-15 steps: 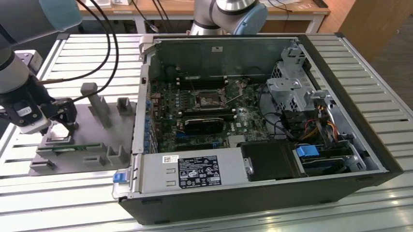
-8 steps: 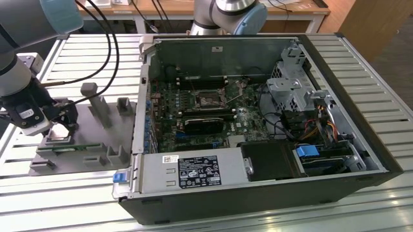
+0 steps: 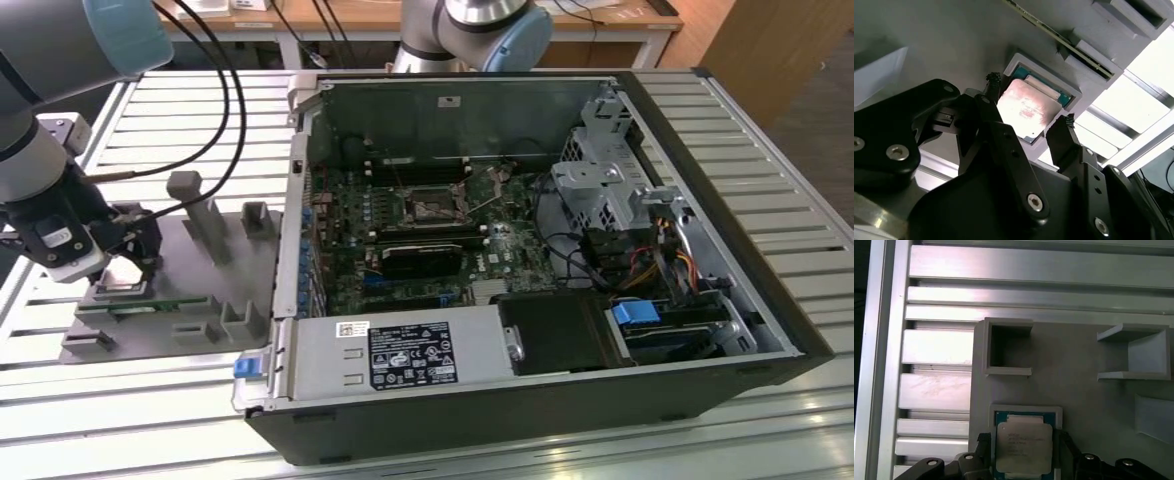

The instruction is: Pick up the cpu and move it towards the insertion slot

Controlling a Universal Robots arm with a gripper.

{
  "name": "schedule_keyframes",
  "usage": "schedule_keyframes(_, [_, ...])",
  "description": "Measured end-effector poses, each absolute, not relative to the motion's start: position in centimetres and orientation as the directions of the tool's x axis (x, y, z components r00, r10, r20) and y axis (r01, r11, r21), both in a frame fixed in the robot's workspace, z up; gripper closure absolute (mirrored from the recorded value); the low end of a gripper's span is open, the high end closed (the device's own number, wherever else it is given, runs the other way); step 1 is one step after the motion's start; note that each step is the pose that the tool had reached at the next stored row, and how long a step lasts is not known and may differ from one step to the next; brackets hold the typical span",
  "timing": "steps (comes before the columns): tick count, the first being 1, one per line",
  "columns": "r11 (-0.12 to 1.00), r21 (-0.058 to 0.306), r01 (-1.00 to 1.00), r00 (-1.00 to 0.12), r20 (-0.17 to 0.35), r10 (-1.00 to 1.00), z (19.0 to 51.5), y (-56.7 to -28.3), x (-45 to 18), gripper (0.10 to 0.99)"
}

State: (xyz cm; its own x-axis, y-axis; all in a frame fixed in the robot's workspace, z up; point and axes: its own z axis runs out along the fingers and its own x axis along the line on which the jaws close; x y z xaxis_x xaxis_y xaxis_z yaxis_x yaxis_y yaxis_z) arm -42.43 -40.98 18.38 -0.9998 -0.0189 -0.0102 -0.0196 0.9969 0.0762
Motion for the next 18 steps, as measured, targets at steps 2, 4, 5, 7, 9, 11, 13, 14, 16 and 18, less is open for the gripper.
schedule_keyframes(2, [0.997, 0.074, -0.02, -1.0, -0.01, -0.019, 18.27, -40.97, -42.48, 0.439])
schedule_keyframes(4, [0.997, 0.072, -0.02, -1.0, -0.01, -0.019, 18.05, -40.96, -42.49, 0.439])
schedule_keyframes(5, [0.997, 0.071, -0.02, -1.0, -0.01, -0.019, 17.99, -40.96, -42.49, 0.439])
schedule_keyframes(7, [0.997, 0.071, -0.02, -1.0, -0.01, -0.019, 17.98, -40.96, -42.49, 0.439])
schedule_keyframes(9, [0.997, 0.071, -0.02, -1.0, -0.01, -0.019, 17.98, -40.96, -42.49, 0.439])
schedule_keyframes(11, [0.997, 0.071, -0.02, -1.0, -0.01, -0.019, 17.98, -40.95, -42.49, 0.439])
schedule_keyframes(13, [0.997, 0.071, -0.02, -1.0, -0.01, -0.019, 17.98, -40.95, -42.49, 0.439])
schedule_keyframes(14, [0.997, 0.071, -0.02, -1.0, -0.01, -0.019, 17.98, -40.95, -42.49, 0.455])
schedule_keyframes(16, [0.997, 0.07, -0.02, -1.0, -0.01, -0.019, 17.98, -40.95, -42.49, 0.518])
schedule_keyframes(18, [0.997, 0.07, -0.02, -1.0, -0.01, -0.019, 17.98, -40.95, -42.49, 0.545])
